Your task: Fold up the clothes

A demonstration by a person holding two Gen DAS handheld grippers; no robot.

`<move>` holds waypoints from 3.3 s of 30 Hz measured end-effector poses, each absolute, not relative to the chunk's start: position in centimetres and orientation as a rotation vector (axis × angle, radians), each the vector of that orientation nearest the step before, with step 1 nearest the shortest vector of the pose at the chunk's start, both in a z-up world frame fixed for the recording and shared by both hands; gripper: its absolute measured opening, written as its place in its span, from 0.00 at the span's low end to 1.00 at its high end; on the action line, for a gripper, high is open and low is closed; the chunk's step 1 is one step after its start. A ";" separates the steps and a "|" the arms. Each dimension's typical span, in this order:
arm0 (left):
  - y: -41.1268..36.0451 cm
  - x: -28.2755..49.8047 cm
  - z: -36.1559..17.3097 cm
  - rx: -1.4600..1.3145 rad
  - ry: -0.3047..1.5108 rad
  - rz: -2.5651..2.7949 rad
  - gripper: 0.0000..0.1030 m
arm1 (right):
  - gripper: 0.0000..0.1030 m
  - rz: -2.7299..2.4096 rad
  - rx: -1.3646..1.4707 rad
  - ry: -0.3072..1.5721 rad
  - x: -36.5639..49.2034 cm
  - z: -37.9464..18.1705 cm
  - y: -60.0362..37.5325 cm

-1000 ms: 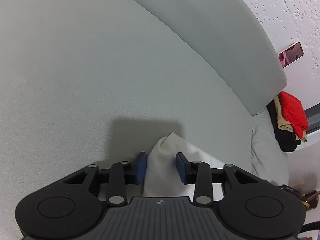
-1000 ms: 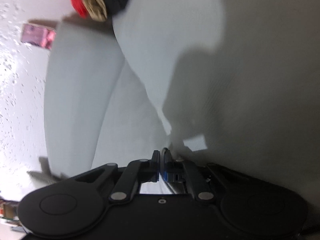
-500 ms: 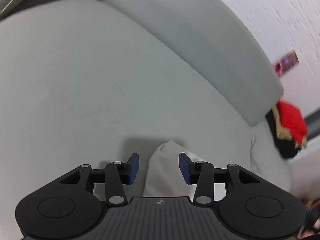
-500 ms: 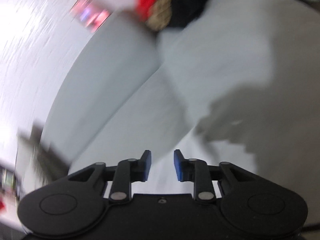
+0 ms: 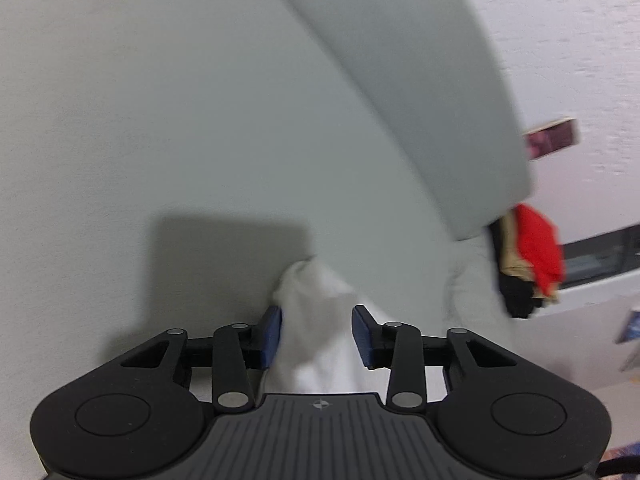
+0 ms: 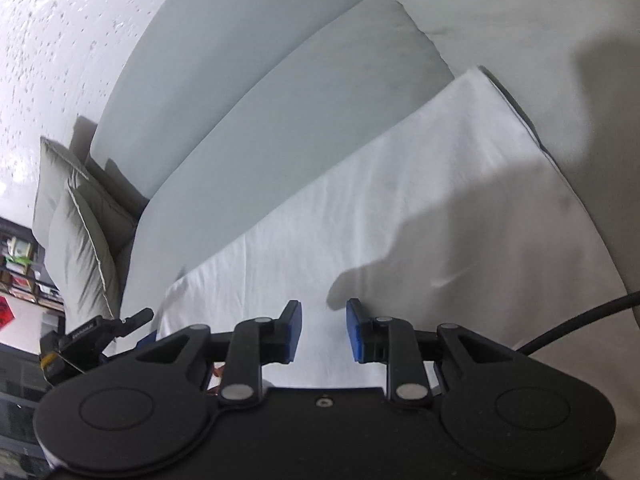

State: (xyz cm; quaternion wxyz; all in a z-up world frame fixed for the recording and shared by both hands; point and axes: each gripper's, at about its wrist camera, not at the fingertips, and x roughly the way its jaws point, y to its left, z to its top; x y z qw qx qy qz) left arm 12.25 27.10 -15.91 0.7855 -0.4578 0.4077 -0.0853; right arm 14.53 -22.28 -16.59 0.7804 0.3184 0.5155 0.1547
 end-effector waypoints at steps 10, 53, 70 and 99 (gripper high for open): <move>26.0 14.3 -17.8 -1.034 0.919 -0.233 0.33 | 0.23 0.321 0.704 1.114 15.3 -16.9 -21.8; 16.5 12.8 -13.7 -0.346 1.014 0.018 0.12 | 0.20 0.255 0.744 1.088 19.9 -17.4 -23.9; 13.8 1.6 -1.1 -0.081 0.767 0.190 0.13 | 0.29 0.137 0.709 0.782 7.7 -3.2 -30.3; 3.1 -1.3 -12.4 0.193 0.822 0.055 0.38 | 0.30 0.271 0.184 0.733 1.3 -11.4 -20.3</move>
